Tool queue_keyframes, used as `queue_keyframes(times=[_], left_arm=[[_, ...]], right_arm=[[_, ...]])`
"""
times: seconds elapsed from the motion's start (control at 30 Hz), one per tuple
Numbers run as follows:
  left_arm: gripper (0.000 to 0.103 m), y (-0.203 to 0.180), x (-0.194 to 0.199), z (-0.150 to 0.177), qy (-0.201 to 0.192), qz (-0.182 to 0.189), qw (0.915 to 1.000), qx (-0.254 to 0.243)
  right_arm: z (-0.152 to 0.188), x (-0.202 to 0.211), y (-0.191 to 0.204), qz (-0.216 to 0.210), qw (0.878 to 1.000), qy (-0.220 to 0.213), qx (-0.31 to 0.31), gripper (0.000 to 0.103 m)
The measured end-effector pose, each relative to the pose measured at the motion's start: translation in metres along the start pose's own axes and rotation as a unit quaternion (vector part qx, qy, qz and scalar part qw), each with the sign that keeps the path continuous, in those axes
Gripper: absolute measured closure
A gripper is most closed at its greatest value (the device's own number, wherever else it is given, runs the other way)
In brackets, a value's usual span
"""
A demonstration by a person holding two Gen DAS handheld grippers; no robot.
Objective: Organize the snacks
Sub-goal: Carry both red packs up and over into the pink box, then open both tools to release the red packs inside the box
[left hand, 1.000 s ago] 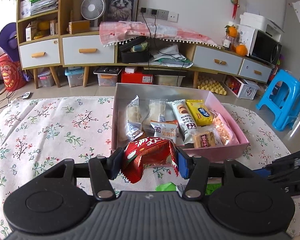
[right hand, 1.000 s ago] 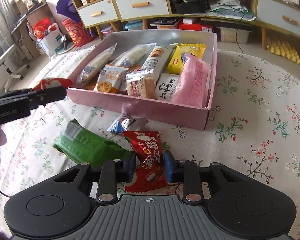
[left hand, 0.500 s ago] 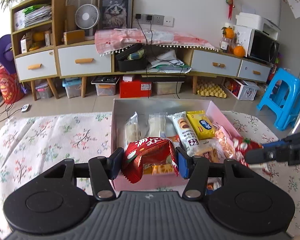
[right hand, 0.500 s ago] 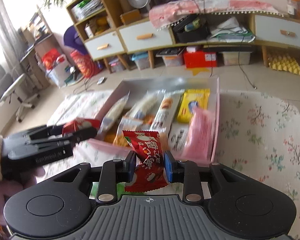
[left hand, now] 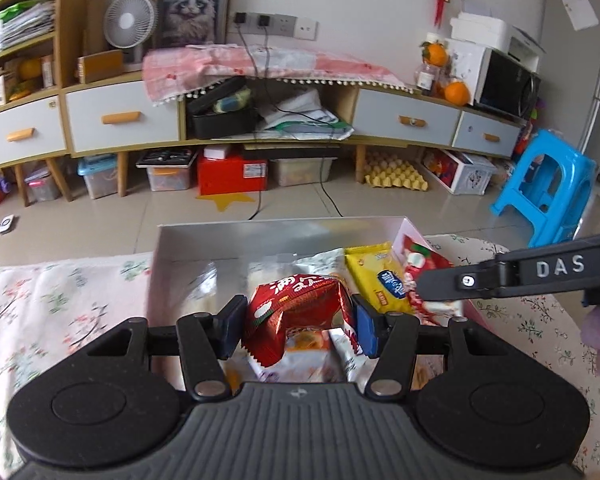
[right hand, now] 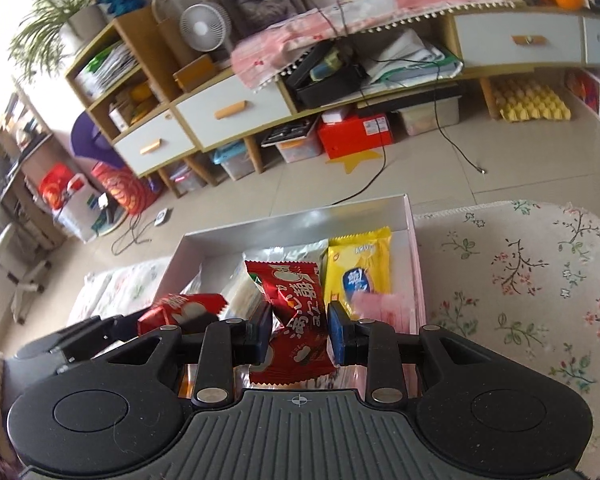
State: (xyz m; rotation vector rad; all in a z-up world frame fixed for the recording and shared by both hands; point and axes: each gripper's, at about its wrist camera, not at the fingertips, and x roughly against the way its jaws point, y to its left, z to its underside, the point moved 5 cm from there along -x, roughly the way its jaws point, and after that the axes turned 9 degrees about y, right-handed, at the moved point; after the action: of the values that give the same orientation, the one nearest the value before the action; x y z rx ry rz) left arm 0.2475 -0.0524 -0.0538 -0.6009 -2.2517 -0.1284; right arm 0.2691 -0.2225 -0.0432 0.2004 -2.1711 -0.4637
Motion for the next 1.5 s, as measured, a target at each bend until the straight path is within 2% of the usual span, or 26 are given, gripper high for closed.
queue_keyframes(times=[0.27,0.33,0.4,0.63,1.13,1.23,1.5], left_arm=[[0.049,-0.008,-0.016,0.003,0.016,0.000,0.9995,-0.026],[0.046,-0.008,-0.017,0.003,0.016,-0.002,0.9994,-0.030],[0.034,-0.009,-0.018,0.004,0.016,-0.010,0.9993,-0.032],[0.025,-0.010,-0.012,0.004,0.020,-0.017,0.9991,-0.032],[0.015,-0.014,0.035,0.013,0.016,-0.027,0.9993,-0.022],[0.010,-0.014,0.047,0.018,0.017,-0.032,0.9992,-0.016],[0.002,-0.013,0.072,0.037,0.037,-0.045,0.9983,0.002]], right_arm=[[-0.005,-0.012,-0.013,0.007,1.000,0.003,-0.015,0.073],[-0.005,-0.013,-0.016,0.004,1.000,0.005,-0.020,0.070],[-0.005,-0.013,-0.018,0.003,1.000,0.003,-0.024,0.069],[-0.003,-0.005,-0.019,0.002,1.000,0.000,-0.028,0.060],[0.010,0.051,0.003,-0.001,1.000,-0.015,-0.011,0.045],[0.017,0.064,0.008,0.001,1.000,-0.019,-0.006,0.037],[0.044,0.087,0.021,0.007,1.000,-0.014,0.021,0.027]])
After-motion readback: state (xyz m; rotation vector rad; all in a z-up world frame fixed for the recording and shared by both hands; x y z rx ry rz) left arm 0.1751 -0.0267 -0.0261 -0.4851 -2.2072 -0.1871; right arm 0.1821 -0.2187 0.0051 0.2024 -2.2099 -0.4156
